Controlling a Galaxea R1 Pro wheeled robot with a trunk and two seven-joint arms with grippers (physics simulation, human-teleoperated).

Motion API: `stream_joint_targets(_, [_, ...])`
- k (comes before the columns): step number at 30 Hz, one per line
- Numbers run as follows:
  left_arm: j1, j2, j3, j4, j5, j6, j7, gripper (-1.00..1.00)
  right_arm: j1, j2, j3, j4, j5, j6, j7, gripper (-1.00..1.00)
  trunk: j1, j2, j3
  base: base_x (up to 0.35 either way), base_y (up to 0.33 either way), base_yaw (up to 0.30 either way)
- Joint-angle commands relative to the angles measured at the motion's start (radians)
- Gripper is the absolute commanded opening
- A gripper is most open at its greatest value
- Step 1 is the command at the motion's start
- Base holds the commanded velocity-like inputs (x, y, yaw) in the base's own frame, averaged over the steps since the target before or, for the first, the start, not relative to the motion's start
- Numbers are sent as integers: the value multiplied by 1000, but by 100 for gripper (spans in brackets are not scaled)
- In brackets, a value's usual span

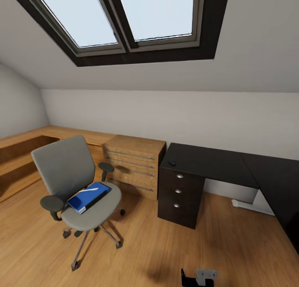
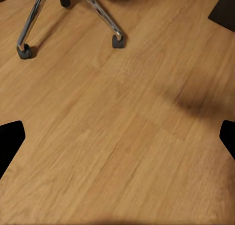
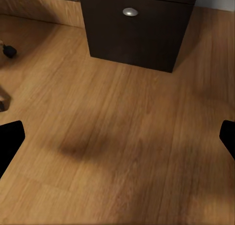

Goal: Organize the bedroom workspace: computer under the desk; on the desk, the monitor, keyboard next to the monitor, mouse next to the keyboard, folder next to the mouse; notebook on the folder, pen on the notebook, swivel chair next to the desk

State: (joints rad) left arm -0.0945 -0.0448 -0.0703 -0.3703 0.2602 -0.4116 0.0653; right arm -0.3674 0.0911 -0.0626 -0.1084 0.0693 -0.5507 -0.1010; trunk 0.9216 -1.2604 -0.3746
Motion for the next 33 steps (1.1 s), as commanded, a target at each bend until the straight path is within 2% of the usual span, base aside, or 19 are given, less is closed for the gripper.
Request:
stream_joint_targets(1, [-1,-1,-8,0,5,-4,7,100,-1,0,-6,1,7,-3,-3,100,0,-1,0,-16,0,0])
stream_joint_targets(11, [-1,-4,-10,-1,4,-3,7,100,-1,2,-6,3,7,-5,-3,100,0,-1,6,-77,0,0])
stream_joint_targets(25, [-1,-5,-12,-1,1,-3,6,100,-1,4,-5,3,7,-5,-3,100,0,-1,-9,-306,0,-89])
stream_joint_targets(33, [-1,5,-6,19,7,-5,7,100,-1,4,-2,3,7,-5,-3,100,0,-1,-19,-330,0,-110])
